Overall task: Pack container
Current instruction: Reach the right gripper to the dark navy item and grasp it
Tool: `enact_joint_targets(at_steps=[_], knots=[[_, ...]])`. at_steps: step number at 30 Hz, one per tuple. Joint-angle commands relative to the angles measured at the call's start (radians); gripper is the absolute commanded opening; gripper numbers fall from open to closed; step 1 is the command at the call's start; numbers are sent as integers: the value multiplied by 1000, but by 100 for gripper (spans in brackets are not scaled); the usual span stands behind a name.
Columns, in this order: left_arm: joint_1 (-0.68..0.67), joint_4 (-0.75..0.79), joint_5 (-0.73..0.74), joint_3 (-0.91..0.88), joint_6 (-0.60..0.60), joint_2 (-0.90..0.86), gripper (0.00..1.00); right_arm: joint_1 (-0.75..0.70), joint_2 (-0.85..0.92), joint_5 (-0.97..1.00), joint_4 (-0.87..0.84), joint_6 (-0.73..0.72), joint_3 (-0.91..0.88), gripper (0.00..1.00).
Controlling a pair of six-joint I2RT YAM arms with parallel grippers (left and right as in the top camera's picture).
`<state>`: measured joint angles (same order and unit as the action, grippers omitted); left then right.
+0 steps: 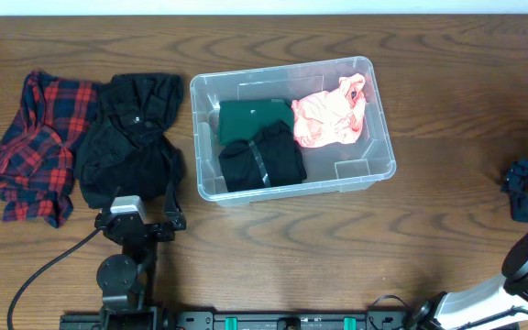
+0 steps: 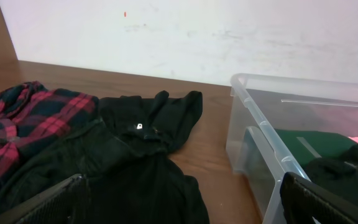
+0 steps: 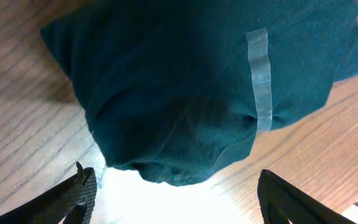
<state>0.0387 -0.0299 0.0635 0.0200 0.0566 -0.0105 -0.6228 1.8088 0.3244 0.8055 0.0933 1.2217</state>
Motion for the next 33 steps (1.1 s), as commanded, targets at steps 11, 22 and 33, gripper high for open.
enact_joint_targets(at_steps=[11,22,33], knots=[[4,-36,6,-16,12,5,98,-20,35,-179,-89,171,-8,73],[4,-36,6,-16,12,5,98,-20,124,-145,-100,169,-8,57],[4,-36,6,-16,12,5,98,-5,119,-117,-64,8,22,1]])
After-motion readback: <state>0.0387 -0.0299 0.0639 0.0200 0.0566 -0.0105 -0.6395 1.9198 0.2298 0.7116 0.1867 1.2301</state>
